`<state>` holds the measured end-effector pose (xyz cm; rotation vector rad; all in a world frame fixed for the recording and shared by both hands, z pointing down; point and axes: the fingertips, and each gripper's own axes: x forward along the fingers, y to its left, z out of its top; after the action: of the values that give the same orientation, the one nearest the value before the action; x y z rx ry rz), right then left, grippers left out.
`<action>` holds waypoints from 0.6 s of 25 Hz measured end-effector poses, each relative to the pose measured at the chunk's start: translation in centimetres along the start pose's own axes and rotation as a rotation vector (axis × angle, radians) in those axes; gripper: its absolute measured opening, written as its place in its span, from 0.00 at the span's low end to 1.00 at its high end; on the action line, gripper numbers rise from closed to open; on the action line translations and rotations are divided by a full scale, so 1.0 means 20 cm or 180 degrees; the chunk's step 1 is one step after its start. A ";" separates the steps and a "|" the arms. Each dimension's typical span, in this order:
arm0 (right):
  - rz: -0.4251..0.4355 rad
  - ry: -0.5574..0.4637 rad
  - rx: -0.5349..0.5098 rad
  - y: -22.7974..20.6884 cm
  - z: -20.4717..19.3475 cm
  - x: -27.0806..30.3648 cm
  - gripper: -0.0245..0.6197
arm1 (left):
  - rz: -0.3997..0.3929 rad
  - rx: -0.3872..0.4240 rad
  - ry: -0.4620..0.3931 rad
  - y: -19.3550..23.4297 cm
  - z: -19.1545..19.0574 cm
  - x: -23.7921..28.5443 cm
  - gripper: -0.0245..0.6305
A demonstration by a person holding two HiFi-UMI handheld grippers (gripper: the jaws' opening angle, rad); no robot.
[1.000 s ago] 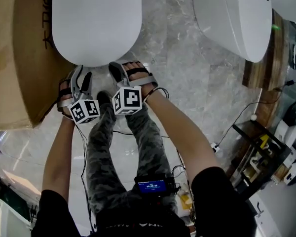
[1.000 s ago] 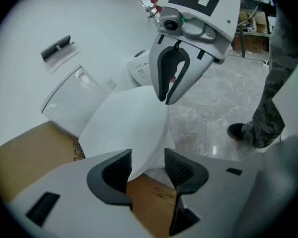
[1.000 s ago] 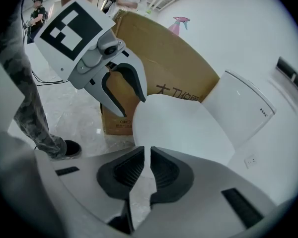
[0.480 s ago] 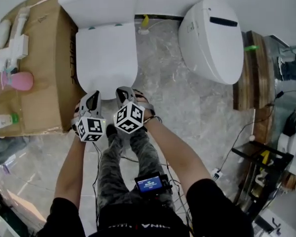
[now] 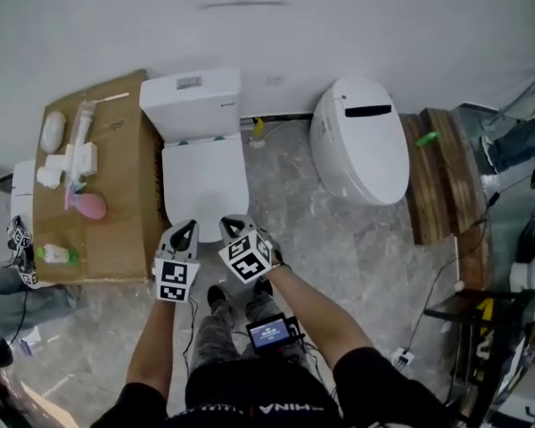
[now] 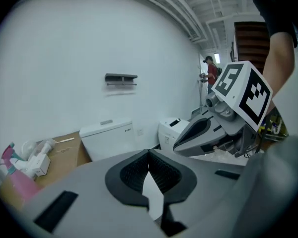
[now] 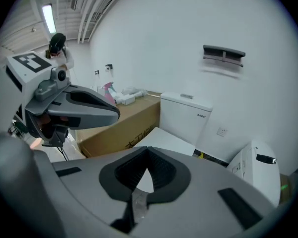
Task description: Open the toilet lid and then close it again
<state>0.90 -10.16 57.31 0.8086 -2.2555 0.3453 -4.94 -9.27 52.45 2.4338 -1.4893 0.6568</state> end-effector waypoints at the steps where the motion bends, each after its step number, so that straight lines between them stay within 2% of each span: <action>1: 0.0005 -0.0029 0.0064 -0.01 0.04 -0.05 0.06 | -0.0050 -0.0012 -0.0023 0.00 0.05 -0.03 0.05; 9: 0.0104 -0.0412 0.0385 -0.04 0.33 -0.41 0.06 | -0.0311 -0.0077 -0.0193 0.01 0.33 -0.26 0.05; 15: 0.0142 -0.0661 0.0448 -0.04 0.42 -0.58 0.06 | -0.0356 -0.0113 -0.0214 -0.03 0.36 -0.36 0.05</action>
<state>3.48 -9.40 43.17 0.9036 -2.4672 0.4641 -5.30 -6.15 42.61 2.5135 -1.3642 0.5267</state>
